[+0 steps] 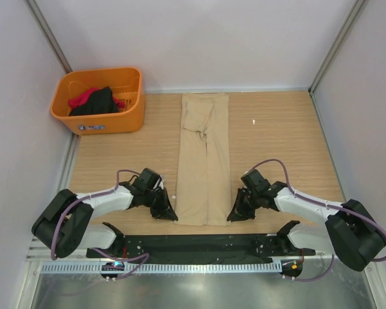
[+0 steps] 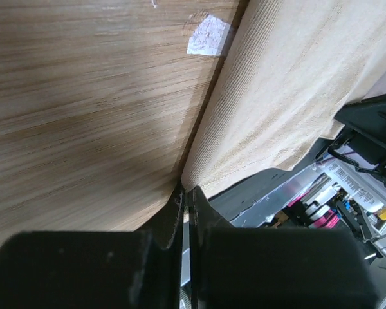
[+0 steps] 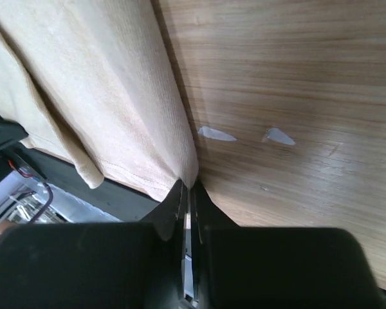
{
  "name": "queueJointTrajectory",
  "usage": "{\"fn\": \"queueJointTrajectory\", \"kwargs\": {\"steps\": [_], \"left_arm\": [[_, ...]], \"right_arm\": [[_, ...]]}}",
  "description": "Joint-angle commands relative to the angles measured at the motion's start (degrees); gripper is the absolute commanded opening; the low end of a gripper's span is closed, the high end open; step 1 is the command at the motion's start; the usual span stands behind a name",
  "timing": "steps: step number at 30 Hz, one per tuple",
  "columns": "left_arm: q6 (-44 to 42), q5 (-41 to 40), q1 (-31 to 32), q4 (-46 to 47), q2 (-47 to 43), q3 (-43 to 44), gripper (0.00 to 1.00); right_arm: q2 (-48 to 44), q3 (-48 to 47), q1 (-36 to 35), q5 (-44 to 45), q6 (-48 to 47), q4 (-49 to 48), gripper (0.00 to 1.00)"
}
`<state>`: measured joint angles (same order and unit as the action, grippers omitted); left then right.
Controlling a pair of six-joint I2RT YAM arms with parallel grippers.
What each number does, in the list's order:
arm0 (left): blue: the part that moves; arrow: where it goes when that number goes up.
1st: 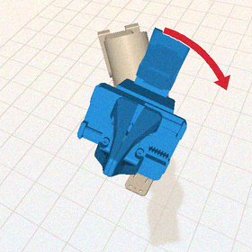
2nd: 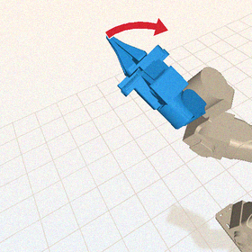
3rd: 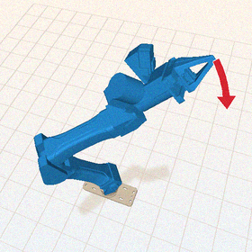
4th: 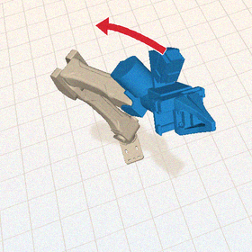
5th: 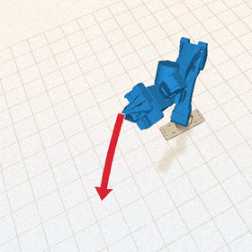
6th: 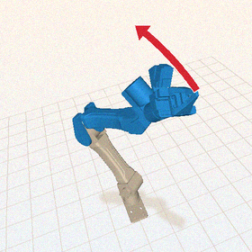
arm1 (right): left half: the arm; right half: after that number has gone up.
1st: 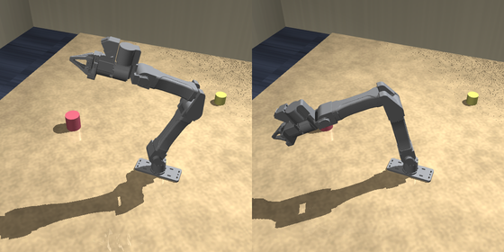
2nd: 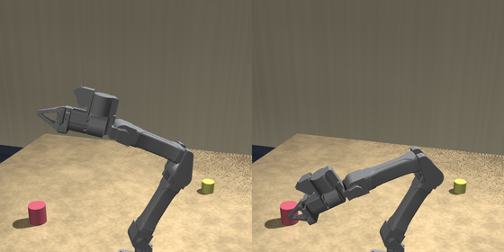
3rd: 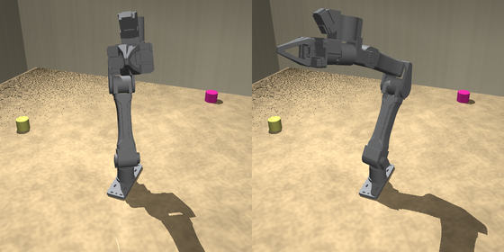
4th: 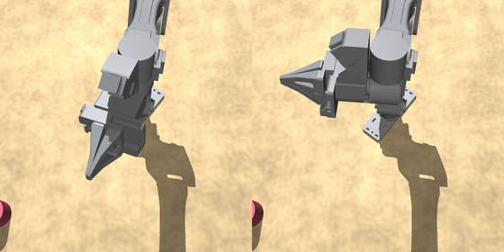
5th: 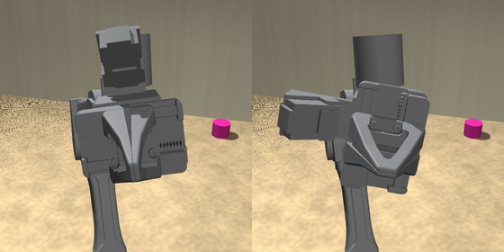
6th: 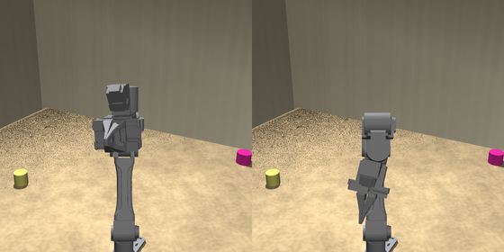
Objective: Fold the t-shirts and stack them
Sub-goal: Fold the tshirt
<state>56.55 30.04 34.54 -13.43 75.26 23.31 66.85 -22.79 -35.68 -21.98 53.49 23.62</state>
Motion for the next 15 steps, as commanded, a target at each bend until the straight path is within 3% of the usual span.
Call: {"fn": "queueJointTrajectory", "kwargs": {"steps": [1, 7, 11, 15], "left_arm": [[-1.0, -0.5, 0.3, 1.3, -0.5, 0.2, 0.0], [-1.6, -1.7, 0.3, -3.1, -3.0, 8.4, 0.0], [-3.6, -3.8, -1.0, -7.1, 0.3, 18.0, 0.0], [-4.3, -3.8, -6.1, -6.5, 7.7, 26.7, 0.0]], "right_arm": [[-2.0, -0.4, -0.6, 2.4, -0.3, 1.8, 0.01], [-4.9, -8.5, -0.1, 5.2, 1.2, 5.1, 0.01], [0.7, -18.6, 3.9, 6.1, -2.1, 8.0, 0.01], [9.8, -27.1, 9.7, 3.4, -7.5, 8.5, 0.01]]}}
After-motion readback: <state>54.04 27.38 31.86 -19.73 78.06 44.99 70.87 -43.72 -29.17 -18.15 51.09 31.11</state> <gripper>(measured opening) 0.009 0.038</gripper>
